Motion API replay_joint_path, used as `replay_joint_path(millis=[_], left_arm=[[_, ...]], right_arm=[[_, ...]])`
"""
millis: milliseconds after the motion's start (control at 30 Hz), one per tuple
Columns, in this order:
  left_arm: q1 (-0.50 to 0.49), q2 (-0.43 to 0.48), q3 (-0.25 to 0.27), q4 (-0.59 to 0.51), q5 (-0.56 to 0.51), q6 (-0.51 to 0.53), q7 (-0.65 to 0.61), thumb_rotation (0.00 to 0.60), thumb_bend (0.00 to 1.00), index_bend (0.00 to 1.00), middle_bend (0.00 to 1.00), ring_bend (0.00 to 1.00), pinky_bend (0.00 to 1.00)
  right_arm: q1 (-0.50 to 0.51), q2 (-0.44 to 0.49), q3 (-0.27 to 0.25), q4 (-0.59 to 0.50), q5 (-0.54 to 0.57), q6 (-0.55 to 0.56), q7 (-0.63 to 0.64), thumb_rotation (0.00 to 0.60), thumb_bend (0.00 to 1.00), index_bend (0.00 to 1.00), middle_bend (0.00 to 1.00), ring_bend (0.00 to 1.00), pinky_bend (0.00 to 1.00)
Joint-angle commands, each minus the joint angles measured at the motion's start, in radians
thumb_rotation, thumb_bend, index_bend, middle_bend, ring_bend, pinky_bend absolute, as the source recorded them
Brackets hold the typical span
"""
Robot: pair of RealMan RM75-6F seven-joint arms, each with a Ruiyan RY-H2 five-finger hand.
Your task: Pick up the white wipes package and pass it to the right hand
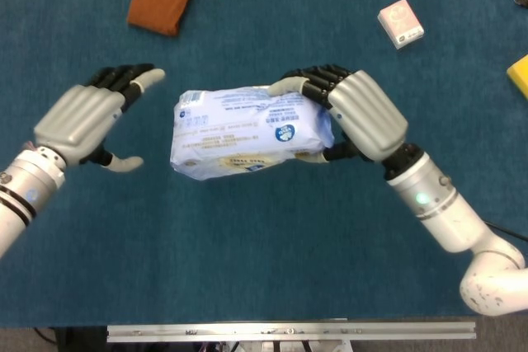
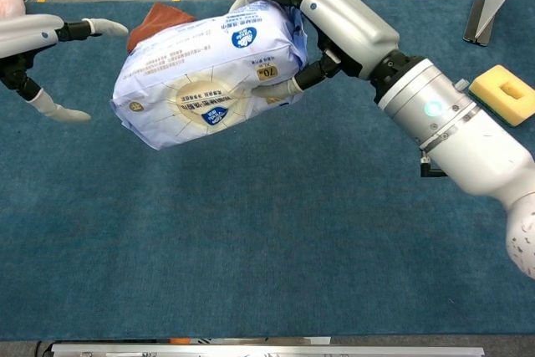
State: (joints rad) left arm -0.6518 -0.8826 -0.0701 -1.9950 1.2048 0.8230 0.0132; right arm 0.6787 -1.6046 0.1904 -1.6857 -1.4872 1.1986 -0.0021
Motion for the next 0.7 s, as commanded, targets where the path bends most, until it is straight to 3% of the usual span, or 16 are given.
replay_joint_path(millis=[33, 700], left_arm=[[0.011, 0.014, 0.004, 0.009, -0.019, 0.038, 0.054, 0.6, 0.17, 0.0, 0.0, 0.0, 0.06], [0.049, 0.047, -0.011, -0.01, -0.058, 0.081, 0.052, 0.6, 0.17, 0.0, 0.0, 0.0, 0.06]], right_arm=[[-0.012, 0.014, -0.011, -0.014, -0.018, 0.016, 0.009, 0.6, 0.6, 0.63, 0.58, 0.66, 0.78], [-0.069, 0.135, -0.051, -0.129, -0.083, 0.06, -0.035, 0.6, 0.6, 0.63, 0.58, 0.67, 0.78]])
